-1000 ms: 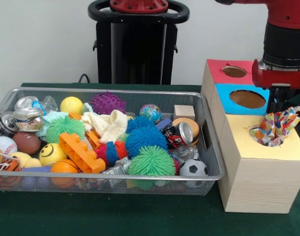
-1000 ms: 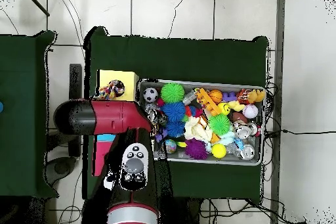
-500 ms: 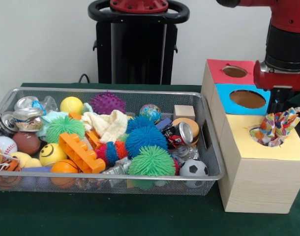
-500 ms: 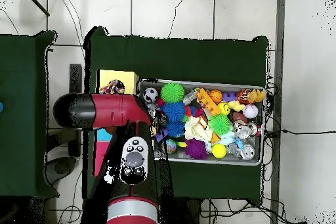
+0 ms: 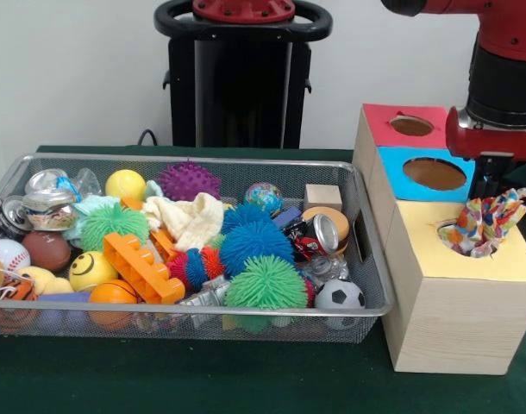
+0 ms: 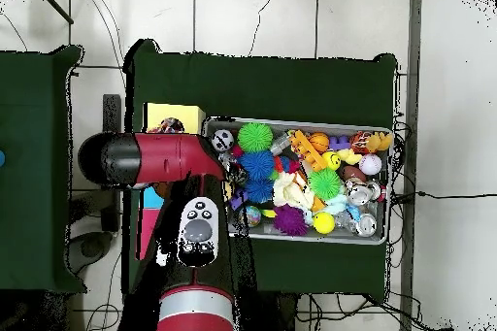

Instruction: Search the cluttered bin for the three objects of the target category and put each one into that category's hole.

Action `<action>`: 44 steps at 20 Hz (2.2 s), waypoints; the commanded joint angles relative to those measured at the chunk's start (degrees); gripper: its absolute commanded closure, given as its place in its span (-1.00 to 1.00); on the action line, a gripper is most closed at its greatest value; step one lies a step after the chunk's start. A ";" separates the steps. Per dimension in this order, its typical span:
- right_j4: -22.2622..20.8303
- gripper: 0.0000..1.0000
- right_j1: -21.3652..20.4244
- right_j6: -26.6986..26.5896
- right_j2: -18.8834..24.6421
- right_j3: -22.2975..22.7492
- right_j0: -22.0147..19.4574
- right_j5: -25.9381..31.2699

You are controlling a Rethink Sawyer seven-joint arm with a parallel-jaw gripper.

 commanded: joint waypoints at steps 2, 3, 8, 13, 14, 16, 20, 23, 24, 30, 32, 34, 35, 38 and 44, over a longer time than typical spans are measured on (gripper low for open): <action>-0.48 1.00 5.24 6.45 2.85 -8.72 -3.08 -8.12; -0.49 1.00 4.76 5.99 3.00 -8.59 -3.38 -7.05; -0.27 1.00 0.68 5.25 2.75 -7.42 -3.62 -0.95; -0.11 1.00 -1.02 5.04 3.09 -6.47 -3.83 1.04; -0.19 1.00 -0.86 5.09 3.15 -6.65 -3.83 0.97; -0.32 1.00 -0.65 5.12 3.29 -6.91 -3.88 0.94; -0.44 1.00 -1.23 4.84 3.38 -6.84 -4.19 2.28; -0.34 1.00 -0.68 4.30 4.25 -6.39 -4.79 1.20; -0.41 1.00 -0.41 4.35 4.34 -6.37 -4.83 0.61; -0.70 1.00 1.98 5.44 4.60 -6.88 -4.47 -2.53; -0.84 1.00 2.82 5.96 4.41 -6.79 -4.19 -3.21; -1.04 1.00 4.39 6.09 4.36 -7.06 -4.13 -3.85; -1.12 1.00 5.10 6.07 4.40 -7.11 -4.17 -4.25; -1.64 1.00 6.65 6.81 3.47 -7.14 -3.70 -5.42; -1.95 1.00 9.38 9.23 1.20 -6.89 -2.30 -7.24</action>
